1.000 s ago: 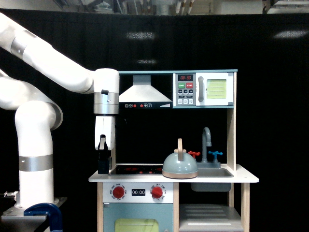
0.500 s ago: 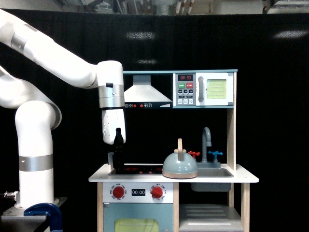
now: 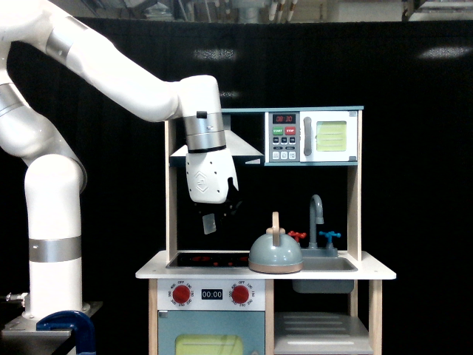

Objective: Place the teapot on the stove

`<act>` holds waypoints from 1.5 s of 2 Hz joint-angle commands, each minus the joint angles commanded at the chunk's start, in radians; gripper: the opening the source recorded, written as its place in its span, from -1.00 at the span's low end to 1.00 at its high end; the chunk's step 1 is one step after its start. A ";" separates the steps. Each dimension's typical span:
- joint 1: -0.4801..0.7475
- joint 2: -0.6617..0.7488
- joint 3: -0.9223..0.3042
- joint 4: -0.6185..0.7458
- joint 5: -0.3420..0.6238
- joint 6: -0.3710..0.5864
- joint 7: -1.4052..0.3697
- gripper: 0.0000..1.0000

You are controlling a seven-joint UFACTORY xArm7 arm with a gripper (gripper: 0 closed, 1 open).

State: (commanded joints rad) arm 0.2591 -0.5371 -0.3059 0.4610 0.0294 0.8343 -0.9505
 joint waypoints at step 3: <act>0.184 0.577 -0.282 0.506 0.609 0.385 -1.066 1.00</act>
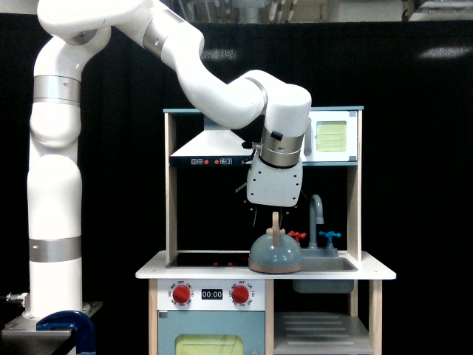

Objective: Place the teapot on the stove

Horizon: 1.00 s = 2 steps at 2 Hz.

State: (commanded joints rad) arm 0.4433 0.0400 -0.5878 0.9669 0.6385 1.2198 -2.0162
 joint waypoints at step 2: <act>0.004 -0.024 0.070 -0.045 -0.010 -0.132 0.081 1.00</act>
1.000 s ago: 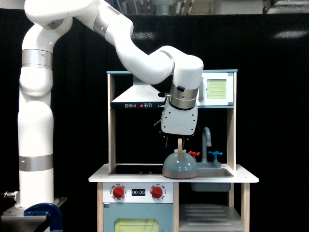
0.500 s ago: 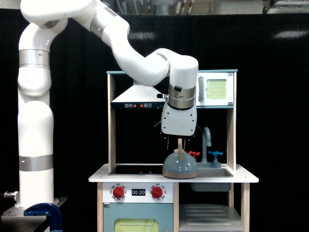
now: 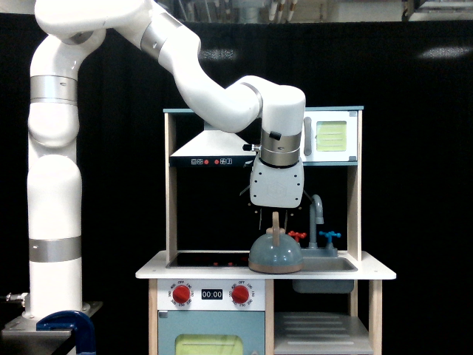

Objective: Place the teapot on the stove

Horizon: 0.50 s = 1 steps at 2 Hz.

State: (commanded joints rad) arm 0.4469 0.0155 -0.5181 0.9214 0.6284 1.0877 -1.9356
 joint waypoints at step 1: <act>0.014 0.025 0.093 0.003 0.046 -0.063 0.058 1.00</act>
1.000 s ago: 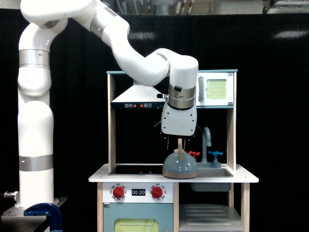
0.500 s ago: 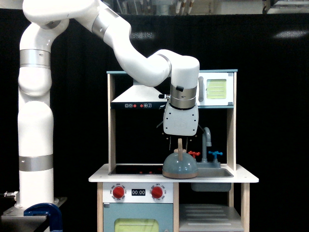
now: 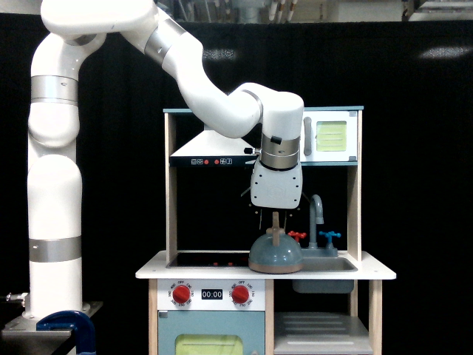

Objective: Place the teapot on the stove

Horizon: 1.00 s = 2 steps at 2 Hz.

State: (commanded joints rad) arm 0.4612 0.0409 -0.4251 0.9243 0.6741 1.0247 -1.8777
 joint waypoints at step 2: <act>-0.014 0.022 0.098 0.015 0.028 -0.045 0.053 -1.00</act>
State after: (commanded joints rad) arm 0.4476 0.0633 -0.3276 0.9395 0.7017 0.9801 -1.8246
